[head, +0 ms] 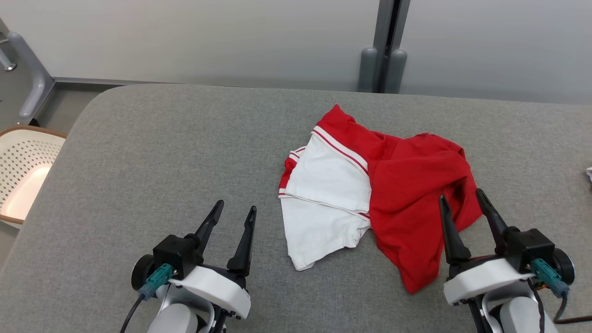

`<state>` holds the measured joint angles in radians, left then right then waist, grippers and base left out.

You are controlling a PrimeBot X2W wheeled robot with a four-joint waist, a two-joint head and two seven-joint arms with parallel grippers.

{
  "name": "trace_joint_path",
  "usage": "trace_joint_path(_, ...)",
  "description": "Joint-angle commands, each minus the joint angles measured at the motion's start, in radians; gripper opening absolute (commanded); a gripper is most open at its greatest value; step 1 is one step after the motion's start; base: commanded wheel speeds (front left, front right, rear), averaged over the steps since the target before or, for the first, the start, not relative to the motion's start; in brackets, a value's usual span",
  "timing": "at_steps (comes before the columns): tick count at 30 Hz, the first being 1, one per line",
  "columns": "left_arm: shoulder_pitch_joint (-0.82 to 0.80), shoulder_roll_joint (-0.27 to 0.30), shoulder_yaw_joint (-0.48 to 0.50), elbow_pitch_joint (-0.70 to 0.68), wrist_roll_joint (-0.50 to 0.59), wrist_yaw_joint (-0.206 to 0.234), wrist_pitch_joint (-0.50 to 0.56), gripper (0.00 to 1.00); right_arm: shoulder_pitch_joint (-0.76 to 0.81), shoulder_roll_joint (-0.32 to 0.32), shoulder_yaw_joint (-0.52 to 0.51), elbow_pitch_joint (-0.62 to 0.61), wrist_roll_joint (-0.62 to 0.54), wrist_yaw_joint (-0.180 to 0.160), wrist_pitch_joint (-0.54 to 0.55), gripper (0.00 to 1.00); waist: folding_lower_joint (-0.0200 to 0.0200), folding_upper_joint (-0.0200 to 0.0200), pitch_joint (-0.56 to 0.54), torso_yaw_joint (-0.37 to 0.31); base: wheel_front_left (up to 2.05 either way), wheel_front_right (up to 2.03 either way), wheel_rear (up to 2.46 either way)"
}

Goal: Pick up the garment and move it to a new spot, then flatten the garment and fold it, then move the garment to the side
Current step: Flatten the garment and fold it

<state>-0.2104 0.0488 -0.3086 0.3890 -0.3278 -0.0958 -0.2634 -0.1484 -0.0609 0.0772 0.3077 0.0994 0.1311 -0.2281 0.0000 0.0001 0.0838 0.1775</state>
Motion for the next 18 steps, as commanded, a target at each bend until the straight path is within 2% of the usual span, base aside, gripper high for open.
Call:
trace_joint_path(1, 0.006, 0.004, -0.006, 0.002, -0.009, 0.000, -0.001, 1.00, -0.026, -0.009, 0.009, 0.004, -0.015, -0.001, 0.017, 1.00, 0.0000, -0.0001, 0.007, 0.016, 0.00, 0.00, 0.00)
trace_joint_path(9, -0.027, 0.004, -0.032, -0.005, -0.027, 0.004, -0.002, 1.00, -0.162, -0.036, 0.078, 0.069, -0.061, -0.001, 0.152, 1.00, 0.0000, -0.0001, 0.065, 0.079, 0.00, 0.00, 0.00)
trace_joint_path(13, -0.044, 0.003, -0.056, -0.004, -0.045, 0.007, -0.002, 1.00, -0.267, -0.053, 0.108, 0.159, -0.105, -0.001, 0.248, 1.00, 0.0000, -0.0001, 0.100, 0.129, 0.00, 0.00, 0.00)
trace_joint_path(18, -0.058, 0.004, -0.080, -0.009, -0.072, 0.015, -0.002, 1.00, -0.343, -0.069, 0.093, 0.257, -0.153, -0.001, 0.326, 1.00, 0.0000, -0.0001, 0.128, 0.177, 0.00, 0.00, 0.00)
